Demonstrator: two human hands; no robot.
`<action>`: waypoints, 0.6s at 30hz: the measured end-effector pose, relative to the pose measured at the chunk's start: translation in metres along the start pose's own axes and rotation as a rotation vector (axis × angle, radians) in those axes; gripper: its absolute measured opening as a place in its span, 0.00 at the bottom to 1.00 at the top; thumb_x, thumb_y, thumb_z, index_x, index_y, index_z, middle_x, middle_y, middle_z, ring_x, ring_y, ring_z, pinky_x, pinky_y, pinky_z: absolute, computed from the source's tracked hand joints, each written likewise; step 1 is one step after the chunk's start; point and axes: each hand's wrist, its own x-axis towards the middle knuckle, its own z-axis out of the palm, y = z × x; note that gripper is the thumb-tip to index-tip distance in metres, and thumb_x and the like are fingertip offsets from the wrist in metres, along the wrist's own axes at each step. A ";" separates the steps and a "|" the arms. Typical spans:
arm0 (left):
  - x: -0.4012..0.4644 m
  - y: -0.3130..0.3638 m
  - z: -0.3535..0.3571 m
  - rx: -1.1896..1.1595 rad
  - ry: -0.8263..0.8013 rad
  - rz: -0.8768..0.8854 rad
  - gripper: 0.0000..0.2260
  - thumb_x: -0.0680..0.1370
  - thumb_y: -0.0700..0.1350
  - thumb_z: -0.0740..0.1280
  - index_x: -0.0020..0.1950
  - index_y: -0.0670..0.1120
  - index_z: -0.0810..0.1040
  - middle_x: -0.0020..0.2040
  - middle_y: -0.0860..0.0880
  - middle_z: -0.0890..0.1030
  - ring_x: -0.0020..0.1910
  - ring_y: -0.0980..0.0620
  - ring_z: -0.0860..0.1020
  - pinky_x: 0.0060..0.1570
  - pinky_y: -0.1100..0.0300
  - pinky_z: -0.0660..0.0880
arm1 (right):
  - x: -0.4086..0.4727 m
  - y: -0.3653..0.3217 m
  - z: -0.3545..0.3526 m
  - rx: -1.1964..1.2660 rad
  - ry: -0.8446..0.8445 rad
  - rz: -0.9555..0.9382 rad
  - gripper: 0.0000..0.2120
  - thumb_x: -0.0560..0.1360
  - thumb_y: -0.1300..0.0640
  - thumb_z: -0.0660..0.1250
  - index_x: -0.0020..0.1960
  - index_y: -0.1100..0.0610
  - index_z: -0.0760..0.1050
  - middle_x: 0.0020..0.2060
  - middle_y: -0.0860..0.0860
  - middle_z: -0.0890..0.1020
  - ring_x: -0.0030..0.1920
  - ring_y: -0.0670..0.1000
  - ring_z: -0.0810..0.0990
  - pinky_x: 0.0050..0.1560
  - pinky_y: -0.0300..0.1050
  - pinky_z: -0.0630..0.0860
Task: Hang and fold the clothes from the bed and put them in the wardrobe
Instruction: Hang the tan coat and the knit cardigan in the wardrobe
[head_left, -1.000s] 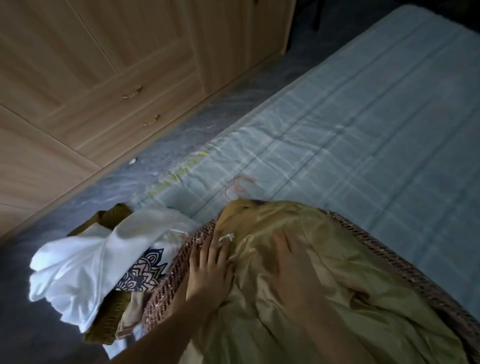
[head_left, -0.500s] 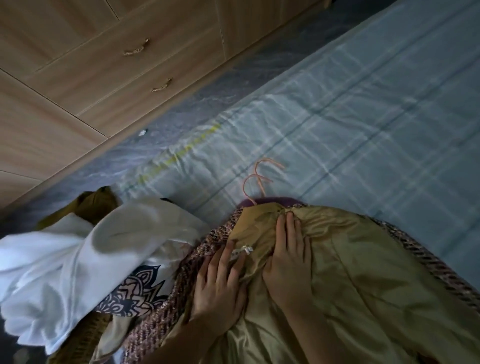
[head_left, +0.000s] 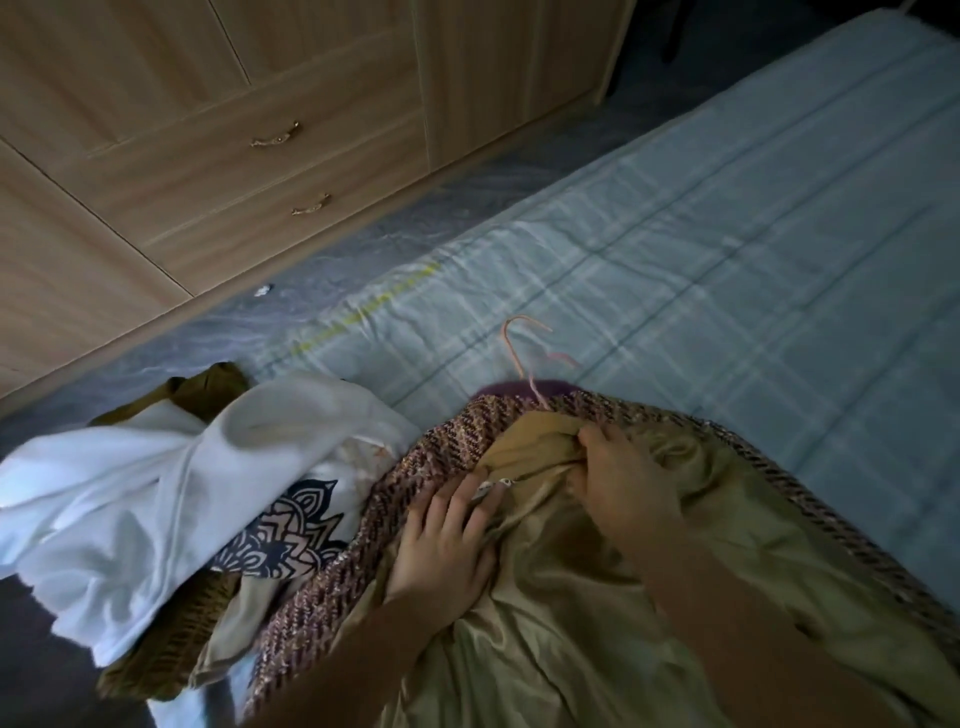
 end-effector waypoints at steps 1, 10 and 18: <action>-0.003 0.002 -0.005 -0.021 -0.015 0.045 0.26 0.75 0.55 0.60 0.73 0.51 0.69 0.71 0.48 0.69 0.66 0.45 0.71 0.67 0.46 0.61 | -0.012 0.006 -0.002 -0.027 -0.004 0.023 0.14 0.80 0.53 0.57 0.65 0.52 0.66 0.60 0.53 0.75 0.60 0.56 0.74 0.53 0.52 0.75; -0.063 0.051 -0.106 -0.462 -0.097 0.265 0.14 0.80 0.53 0.56 0.64 0.51 0.68 0.59 0.53 0.72 0.59 0.52 0.71 0.56 0.55 0.71 | -0.157 0.043 -0.033 -0.183 0.058 0.078 0.16 0.80 0.48 0.53 0.66 0.48 0.68 0.57 0.47 0.79 0.55 0.51 0.79 0.55 0.48 0.76; -0.066 0.097 -0.253 -0.229 -0.074 0.233 0.16 0.75 0.57 0.62 0.60 0.53 0.70 0.55 0.49 0.79 0.56 0.46 0.78 0.49 0.53 0.73 | -0.276 0.036 -0.159 -0.169 0.415 -0.014 0.15 0.60 0.54 0.76 0.42 0.53 0.74 0.33 0.49 0.79 0.30 0.52 0.79 0.26 0.40 0.62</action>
